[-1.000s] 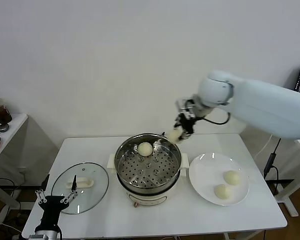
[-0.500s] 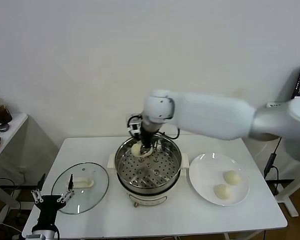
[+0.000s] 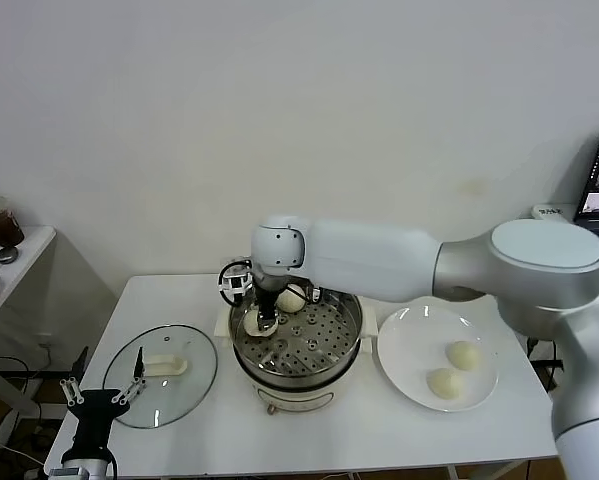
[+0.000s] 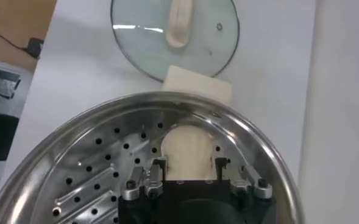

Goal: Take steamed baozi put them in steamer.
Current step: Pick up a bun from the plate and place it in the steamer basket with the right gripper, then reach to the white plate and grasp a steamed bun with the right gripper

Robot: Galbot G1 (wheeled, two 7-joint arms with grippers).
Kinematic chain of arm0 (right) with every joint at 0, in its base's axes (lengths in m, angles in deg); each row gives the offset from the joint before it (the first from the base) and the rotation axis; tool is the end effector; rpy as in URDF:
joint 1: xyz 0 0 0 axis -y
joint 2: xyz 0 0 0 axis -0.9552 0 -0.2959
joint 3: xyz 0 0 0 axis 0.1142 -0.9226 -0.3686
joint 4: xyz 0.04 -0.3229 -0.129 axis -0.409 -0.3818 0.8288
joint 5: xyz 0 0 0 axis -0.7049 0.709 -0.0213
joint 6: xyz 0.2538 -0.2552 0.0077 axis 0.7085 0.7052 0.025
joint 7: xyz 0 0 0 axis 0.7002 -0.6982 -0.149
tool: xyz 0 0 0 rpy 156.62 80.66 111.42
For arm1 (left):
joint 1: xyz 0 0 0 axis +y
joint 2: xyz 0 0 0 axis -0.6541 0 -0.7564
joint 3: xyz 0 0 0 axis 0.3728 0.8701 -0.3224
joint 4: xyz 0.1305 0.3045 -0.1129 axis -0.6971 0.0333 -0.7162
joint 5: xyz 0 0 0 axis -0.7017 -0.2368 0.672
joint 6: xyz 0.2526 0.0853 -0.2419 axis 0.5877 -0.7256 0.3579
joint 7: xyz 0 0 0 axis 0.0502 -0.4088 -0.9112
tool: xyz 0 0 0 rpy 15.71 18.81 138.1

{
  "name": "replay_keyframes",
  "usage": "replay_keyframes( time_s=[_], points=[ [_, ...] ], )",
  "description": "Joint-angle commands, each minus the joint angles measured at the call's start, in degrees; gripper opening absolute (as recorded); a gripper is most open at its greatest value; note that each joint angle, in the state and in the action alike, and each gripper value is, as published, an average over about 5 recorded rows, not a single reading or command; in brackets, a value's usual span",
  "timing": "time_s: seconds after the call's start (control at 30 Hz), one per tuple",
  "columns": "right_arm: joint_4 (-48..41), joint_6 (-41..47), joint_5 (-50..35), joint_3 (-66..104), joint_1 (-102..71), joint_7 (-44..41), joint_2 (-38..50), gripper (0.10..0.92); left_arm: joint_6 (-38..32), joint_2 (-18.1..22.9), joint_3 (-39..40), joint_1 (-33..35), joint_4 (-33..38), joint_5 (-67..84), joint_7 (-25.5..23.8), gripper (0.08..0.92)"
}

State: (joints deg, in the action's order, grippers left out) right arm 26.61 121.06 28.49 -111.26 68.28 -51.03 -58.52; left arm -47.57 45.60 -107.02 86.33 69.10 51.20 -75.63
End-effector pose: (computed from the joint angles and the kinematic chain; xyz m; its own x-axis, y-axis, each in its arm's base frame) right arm 0.5104 0.2537 -0.1160 -0.1456 -0.2279 0.9627 -0.9593 -0.2054 -0.1937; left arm 0.1502 0.1206 -0.3239 -0.9870 -0.1159 -0.1115 -0.1405 0.9587 0.2472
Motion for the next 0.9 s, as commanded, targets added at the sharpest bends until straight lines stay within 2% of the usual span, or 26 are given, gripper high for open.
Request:
replay_keyframes(
  time_s=[0.03, 0.27, 0.37, 0.6, 0.9],
  points=[
    [-1.2, 0.7, 0.6, 0.7, -1.3, -0.4, -0.9, 0.585, 0.0, 0.0, 0.0, 0.0, 0.0, 0.0, 0.0, 0.823],
    [4.8, -2.1, 2.8, 1.5, 6.6, -10.0, 6.9, 0.781, 0.0, -0.3, 0.0, -0.2, -0.2, 0.0, 0.0, 0.823],
    [8.5, -5.7, 5.7, 1.4, 10.1, -16.0, 12.7, 0.816, 0.0, -0.5, -0.1, -0.3, -0.2, 0.0, -0.1, 0.823],
    [18.0, -17.0, 13.7, 1.8, 13.1, -27.2, 31.2, 0.823, 0.2, -0.8, 0.4, -0.7, -0.1, 0.0, -0.2, 0.823],
    [24.3, -25.6, 26.1, 4.4, 6.0, -28.6, 52.7, 0.823, 0.0, -1.1, 1.3, -0.7, -0.5, -0.4, -0.2, 0.823]
  ],
)
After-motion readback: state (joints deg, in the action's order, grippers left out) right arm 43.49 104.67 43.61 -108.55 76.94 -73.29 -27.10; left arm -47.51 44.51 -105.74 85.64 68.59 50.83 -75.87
